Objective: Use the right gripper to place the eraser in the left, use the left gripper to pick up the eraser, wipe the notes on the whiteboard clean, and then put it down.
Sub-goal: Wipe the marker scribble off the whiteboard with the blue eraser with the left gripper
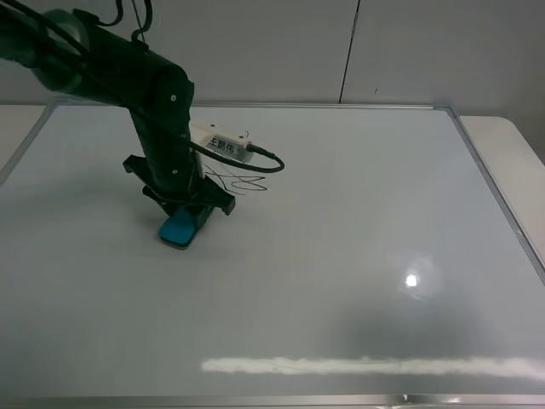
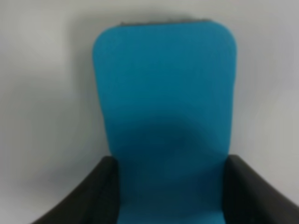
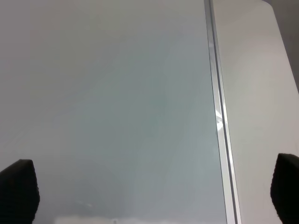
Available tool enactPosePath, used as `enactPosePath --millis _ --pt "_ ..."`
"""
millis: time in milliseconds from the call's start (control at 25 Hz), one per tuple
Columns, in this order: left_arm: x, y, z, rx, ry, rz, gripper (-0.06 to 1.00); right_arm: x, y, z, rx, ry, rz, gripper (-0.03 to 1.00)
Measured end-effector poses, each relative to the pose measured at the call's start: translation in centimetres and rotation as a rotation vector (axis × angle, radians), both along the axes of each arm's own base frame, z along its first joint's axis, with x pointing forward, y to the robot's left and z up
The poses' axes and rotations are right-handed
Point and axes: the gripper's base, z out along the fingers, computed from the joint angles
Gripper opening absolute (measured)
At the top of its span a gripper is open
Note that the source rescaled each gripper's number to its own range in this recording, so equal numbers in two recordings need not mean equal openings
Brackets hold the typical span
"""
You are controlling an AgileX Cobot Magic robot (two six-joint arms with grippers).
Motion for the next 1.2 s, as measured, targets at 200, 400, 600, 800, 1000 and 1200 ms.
enactPosePath --millis 200,400,600,800,1000,1200 --pt "1.6 -3.7 0.2 -0.005 -0.027 -0.101 0.01 0.0 0.0 0.0 0.0 0.0 0.0 1.0" --pt "3.1 -6.9 0.4 -0.017 -0.054 -0.185 0.01 0.0 0.0 0.0 0.0 0.0 0.0 1.0" --pt "4.1 -8.9 -0.4 -0.021 -0.044 -0.26 0.01 0.0 0.0 0.0 0.0 0.0 0.0 1.0" --pt "4.6 -9.2 -1.0 -0.002 -0.018 -0.298 0.01 0.0 0.0 0.0 0.0 0.0 0.0 1.0" --pt "5.7 -8.0 -1.0 -0.019 -0.01 -0.282 0.01 0.0 0.0 0.0 0.0 0.0 0.0 1.0" --pt "8.2 -4.4 -1.0 -0.017 -0.03 -0.223 0.01 0.0 0.0 0.0 0.0 0.0 0.0 1.0"
